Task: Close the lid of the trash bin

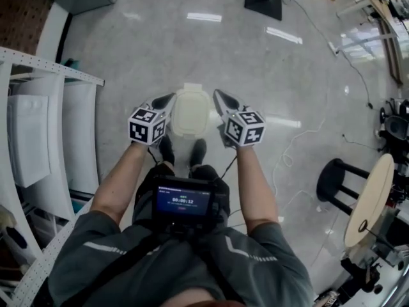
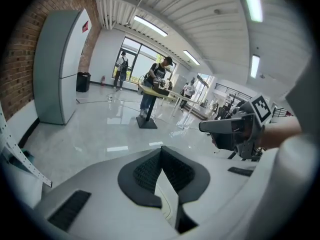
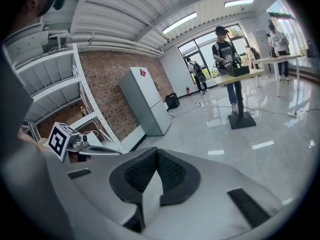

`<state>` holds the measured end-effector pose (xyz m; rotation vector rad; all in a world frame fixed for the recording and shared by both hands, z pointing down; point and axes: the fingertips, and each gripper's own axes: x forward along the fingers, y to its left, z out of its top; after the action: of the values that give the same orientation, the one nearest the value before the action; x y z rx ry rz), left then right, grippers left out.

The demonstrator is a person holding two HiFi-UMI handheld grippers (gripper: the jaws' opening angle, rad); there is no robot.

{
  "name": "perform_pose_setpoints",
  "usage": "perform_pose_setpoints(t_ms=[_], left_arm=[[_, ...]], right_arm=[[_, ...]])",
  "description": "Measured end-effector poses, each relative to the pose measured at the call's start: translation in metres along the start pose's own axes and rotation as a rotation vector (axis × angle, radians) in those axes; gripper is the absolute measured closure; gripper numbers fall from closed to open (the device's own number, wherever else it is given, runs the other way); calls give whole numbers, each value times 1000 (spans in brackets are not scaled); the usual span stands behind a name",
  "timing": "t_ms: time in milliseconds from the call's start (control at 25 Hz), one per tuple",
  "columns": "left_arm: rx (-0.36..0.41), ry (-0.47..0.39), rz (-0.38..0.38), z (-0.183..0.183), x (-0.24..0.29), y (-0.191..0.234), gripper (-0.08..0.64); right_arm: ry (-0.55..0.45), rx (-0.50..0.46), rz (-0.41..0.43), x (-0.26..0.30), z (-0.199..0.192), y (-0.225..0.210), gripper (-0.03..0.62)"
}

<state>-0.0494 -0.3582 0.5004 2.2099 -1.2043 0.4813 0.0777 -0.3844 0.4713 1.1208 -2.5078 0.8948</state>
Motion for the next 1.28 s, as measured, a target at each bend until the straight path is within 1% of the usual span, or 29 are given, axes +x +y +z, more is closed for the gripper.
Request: perform_pose_setpoints(t_ms=[120,240,280,320,400,480,560,680,800,920,1040,1160,1280], left_arm=[[15,-71,3,40,-19,-8,563],[41,-144,-21,66,-31,-16,563],[56,-176,-41,67,-25,-17,563],[74,-208,-66,60,-13,-16,563],[107,-257,-102,30,13,-6,563],[112,-289,-108,10,26,7,563],[90,-323,-101,18,25,13,563],[62,-385,-91,48,13,13,563],[47,-459,-106,76,-6,8,563],[92,-486,-118,94,-18,0,563],[129,-501,-100,107,-26,-1,563],[143,-525,-83,118,-36,0,563],[140,-541,-71,126,-42,3,563]], right_arm=[[-52,-30,9,-19,40,11,583],[-102,-66,8,-32,65,17,583],[-117,-91,1,-31,65,12,583],[-133,-118,-8,-27,60,3,583],[-165,-156,-22,-10,35,-16,583],[-190,-175,-29,1,18,-24,583],[-218,-194,-28,-1,26,-22,583],[-262,-205,-12,-13,51,-13,583],[-296,-212,-8,-24,71,-6,583],[-346,-217,-7,-36,94,4,583],[-390,-243,9,-47,119,19,583],[-394,-295,1,-49,134,31,583],[-386,-325,-6,-50,140,38,583]])
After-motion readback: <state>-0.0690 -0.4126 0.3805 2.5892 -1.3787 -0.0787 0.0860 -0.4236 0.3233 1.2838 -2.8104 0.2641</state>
